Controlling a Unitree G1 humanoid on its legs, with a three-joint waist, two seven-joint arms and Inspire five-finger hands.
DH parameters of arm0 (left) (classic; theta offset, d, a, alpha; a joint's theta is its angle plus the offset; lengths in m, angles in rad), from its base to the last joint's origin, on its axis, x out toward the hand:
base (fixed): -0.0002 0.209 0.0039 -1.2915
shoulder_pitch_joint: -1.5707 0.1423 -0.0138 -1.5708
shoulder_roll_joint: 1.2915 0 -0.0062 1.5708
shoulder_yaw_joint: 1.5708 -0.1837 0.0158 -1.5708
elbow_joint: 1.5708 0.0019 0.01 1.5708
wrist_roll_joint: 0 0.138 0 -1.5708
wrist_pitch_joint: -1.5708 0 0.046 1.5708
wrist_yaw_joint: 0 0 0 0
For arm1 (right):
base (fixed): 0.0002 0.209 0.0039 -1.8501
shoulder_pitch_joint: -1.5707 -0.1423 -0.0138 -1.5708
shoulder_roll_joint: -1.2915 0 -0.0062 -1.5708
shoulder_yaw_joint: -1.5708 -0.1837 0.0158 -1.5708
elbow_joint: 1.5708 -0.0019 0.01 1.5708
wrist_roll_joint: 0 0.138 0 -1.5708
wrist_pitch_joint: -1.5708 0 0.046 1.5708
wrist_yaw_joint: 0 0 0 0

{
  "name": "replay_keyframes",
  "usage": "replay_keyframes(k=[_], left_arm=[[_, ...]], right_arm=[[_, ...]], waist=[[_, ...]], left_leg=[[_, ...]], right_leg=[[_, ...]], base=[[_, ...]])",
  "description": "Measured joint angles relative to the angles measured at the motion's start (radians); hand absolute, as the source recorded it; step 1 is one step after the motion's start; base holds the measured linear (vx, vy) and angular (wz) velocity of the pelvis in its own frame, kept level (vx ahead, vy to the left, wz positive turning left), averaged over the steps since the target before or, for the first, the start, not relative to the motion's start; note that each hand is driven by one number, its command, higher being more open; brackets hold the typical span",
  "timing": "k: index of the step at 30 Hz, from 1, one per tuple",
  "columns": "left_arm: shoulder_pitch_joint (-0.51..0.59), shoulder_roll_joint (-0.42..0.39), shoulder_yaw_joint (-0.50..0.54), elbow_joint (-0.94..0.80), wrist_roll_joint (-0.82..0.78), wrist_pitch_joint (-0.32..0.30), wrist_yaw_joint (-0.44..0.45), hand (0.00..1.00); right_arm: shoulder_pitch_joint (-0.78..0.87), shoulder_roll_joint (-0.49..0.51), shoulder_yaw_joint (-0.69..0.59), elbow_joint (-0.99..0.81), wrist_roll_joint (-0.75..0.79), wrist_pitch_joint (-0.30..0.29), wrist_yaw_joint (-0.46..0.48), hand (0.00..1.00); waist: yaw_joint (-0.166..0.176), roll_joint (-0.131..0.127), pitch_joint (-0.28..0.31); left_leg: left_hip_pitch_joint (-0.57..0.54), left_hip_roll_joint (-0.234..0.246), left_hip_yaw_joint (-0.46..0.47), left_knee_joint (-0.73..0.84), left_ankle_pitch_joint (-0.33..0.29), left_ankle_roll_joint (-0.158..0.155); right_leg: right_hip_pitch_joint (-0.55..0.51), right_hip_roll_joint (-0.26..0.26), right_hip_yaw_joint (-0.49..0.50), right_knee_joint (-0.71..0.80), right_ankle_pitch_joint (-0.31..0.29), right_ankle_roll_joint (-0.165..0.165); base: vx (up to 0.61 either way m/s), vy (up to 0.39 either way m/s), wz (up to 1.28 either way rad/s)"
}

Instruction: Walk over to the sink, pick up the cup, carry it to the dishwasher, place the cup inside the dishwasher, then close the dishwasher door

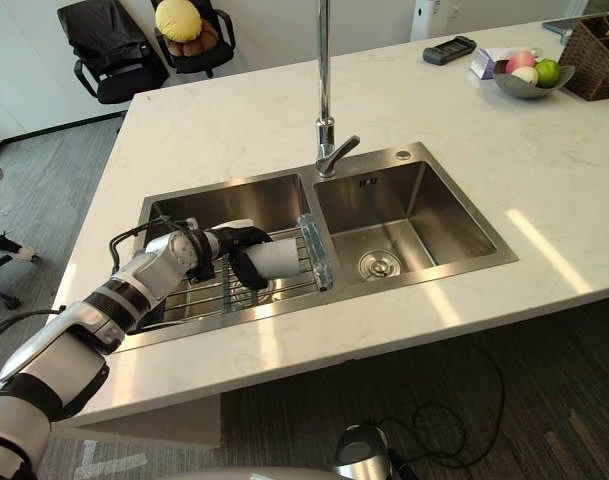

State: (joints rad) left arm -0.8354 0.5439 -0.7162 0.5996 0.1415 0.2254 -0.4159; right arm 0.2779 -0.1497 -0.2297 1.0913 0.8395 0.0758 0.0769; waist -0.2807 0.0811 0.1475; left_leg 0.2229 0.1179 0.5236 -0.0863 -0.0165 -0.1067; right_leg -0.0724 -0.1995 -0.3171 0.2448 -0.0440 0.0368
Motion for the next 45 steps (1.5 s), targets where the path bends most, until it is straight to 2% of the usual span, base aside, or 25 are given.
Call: replay_keyframes(k=[8, 11, 12, 15, 18, 21, 22, 24, 27, 30, 35, 38, 40, 44, 45], left_arm=[[0.024, -0.004, 0.002, 0.0, -0.007, -0.067, 0.061, 0.0], [0.048, -0.003, -0.011, 0.017, -0.066, -0.166, 0.144, 0.0], [0.065, -0.005, -0.02, 0.017, -0.1, -0.228, 0.198, 0.0], [0.139, -0.01, -0.014, -0.052, -0.164, -0.306, 0.284, 0.0], [0.257, -0.013, 0.067, -0.193, -0.255, -0.348, 0.311, 0.0], [0.358, -0.03, 0.186, -0.321, -0.392, -0.353, 0.303, 0.0], [0.371, -0.037, 0.215, -0.335, -0.424, -0.353, 0.301, 0.0], [0.401, -0.054, 0.341, -0.371, -0.542, -0.355, 0.281, 0.0], [0.448, -0.055, 0.497, -0.438, -0.704, -0.361, 0.254, 0.0], [0.518, -0.056, 0.605, -0.521, -0.841, -0.364, 0.245, 0.0], [0.629, -0.088, 0.74, -0.604, -0.899, -0.365, 0.251, 0.0], [0.689, -0.107, 0.803, -0.608, -0.899, -0.363, 0.292, 0.0], [0.738, -0.133, 0.866, -0.608, -0.898, -0.362, 0.331, 0.0], [0.817, -0.157, 0.978, -0.604, -0.876, -0.362, 0.389, 0.0], [0.833, -0.164, 1.019, -0.597, -0.876, -0.363, 0.396, 0.0]], right_arm=[[0.0, 0.0, -0.001, -0.001, -0.016, -0.012, 0.003, 1.0], [0.001, 0.0, -0.002, 0.0, -0.03, -0.016, 0.004, 1.0], [0.001, -0.002, -0.003, -0.001, -0.042, -0.017, 0.005, 1.0], [0.0, -0.004, -0.004, -0.008, -0.055, -0.016, 0.009, 1.0], [0.003, -0.003, -0.005, -0.013, -0.063, -0.015, 0.015, 1.0], [0.013, -0.006, -0.028, -0.015, -0.1, -0.015, 0.016, 1.0], [0.014, -0.007, -0.031, -0.016, -0.105, -0.015, 0.016, 1.0], [0.01, -0.01, -0.04, -0.021, -0.131, -0.015, 0.019, 1.0], [-0.006, -0.02, -0.044, -0.027, -0.161, -0.011, 0.029, 1.0], [-0.011, -0.033, -0.062, -0.028, -0.207, -0.001, 0.032, 1.0], [-0.028, -0.033, -0.088, -0.029, -0.254, 0.004, 0.04, 1.0], [-0.033, -0.027, -0.106, -0.044, -0.293, 0.009, 0.05, 1.0], [-0.031, -0.022, -0.12, -0.044, -0.323, 0.011, 0.051, 1.0], [-0.022, -0.013, -0.158, -0.044, -0.373, 0.013, 0.051, 1.0], [-0.011, -0.011, -0.159, -0.044, -0.375, 0.013, 0.051, 1.0]], waist=[[0.0, -0.005, 0.006], [0.008, -0.01, 0.011], [0.017, -0.015, 0.015], [0.023, -0.02, 0.02], [0.051, -0.031, 0.027], [0.081, -0.033, 0.027], [0.088, -0.033, 0.027], [0.13, -0.033, 0.027], [0.167, -0.036, 0.024], [0.201, -0.038, 0.02], [0.245, -0.042, -0.012], [0.261, -0.044, -0.029], [0.283, -0.049, -0.039], [0.305, -0.058, -0.045], [0.323, -0.065, -0.049]], left_leg=[[-0.002, -0.004, -0.002, -0.001, 0.002, 0.003], [-0.009, -0.008, -0.019, -0.004, -0.003, 0.0], [-0.015, -0.013, -0.032, -0.004, -0.004, 0.002], [-0.025, -0.019, -0.054, -0.003, 0.002, 0.01], [-0.04, -0.024, -0.07, 0.003, 0.004, 0.013], [-0.043, -0.022, -0.102, 0.013, 0.004, 0.013], [-0.043, -0.021, -0.109, 0.016, 0.004, 0.013], [-0.048, -0.019, -0.125, 0.027, 0.004, 0.013], [-0.066, -0.019, -0.152, 0.04, 0.004, 0.013], [-0.065, -0.02, -0.171, 0.046, 0.003, 0.015], [-0.075, -0.024, -0.19, 0.048, 0.004, 0.022], [-0.08, -0.036, -0.219, 0.047, 0.009, 0.03], [-0.084, -0.049, -0.242, 0.043, 0.016, 0.039], [-0.081, -0.072, -0.295, 0.017, 0.031, 0.054], [-0.081, -0.082, -0.312, 0.004, 0.036, 0.058]], right_leg=[[0.007, -0.012, -0.015, 0.002, -0.002, 0.004], [0.01, -0.024, -0.026, 0.006, -0.009, 0.012], [0.01, -0.033, -0.038, 0.014, -0.012, 0.013], [0.021, -0.048, -0.066, 0.018, -0.014, 0.015], [0.023, -0.061, -0.093, 0.024, -0.013, 0.015], [0.046, -0.069, -0.127, 0.038, -0.013, 0.016], [0.053, -0.071, -0.131, 0.04, -0.013, 0.016], [0.06, -0.073, -0.137, 0.055, -0.014, 0.016], [0.064, -0.078, -0.155, 0.055, -0.023, 0.026], [0.084, -0.08, -0.16, 0.054, -0.035, 0.028], [0.091, -0.085, -0.173, 0.05, -0.043, 0.028], [0.107, -0.099, -0.193, 0.051, -0.046, 0.031], [0.112, -0.117, -0.211, 0.06, -0.047, 0.034], [0.114, -0.161, -0.242, 0.121, -0.048, 0.035], [0.114, -0.174, -0.246, 0.136, -0.048, 0.035]], base=[[0.0, 0.002, 0.05], [0.0, 0.009, 0.2], [0.02, 0.008, 0.3], [0.04, 0.011, 0.32], [0.07, 0.013, 0.29], [0.06, -0.005, 0.37], [0.05, -0.011, 0.44], [0.01, -0.011, 0.32], [-0.01, -0.029, 0.25], [-0.03, -0.028, 0.2], [-0.03, -0.011, 0.12], [-0.03, 0.011, 0.26], [-0.02, 0.033, 0.26], [-0.02, 0.028, 0.44], [0.0, 0.025, 0.46]])
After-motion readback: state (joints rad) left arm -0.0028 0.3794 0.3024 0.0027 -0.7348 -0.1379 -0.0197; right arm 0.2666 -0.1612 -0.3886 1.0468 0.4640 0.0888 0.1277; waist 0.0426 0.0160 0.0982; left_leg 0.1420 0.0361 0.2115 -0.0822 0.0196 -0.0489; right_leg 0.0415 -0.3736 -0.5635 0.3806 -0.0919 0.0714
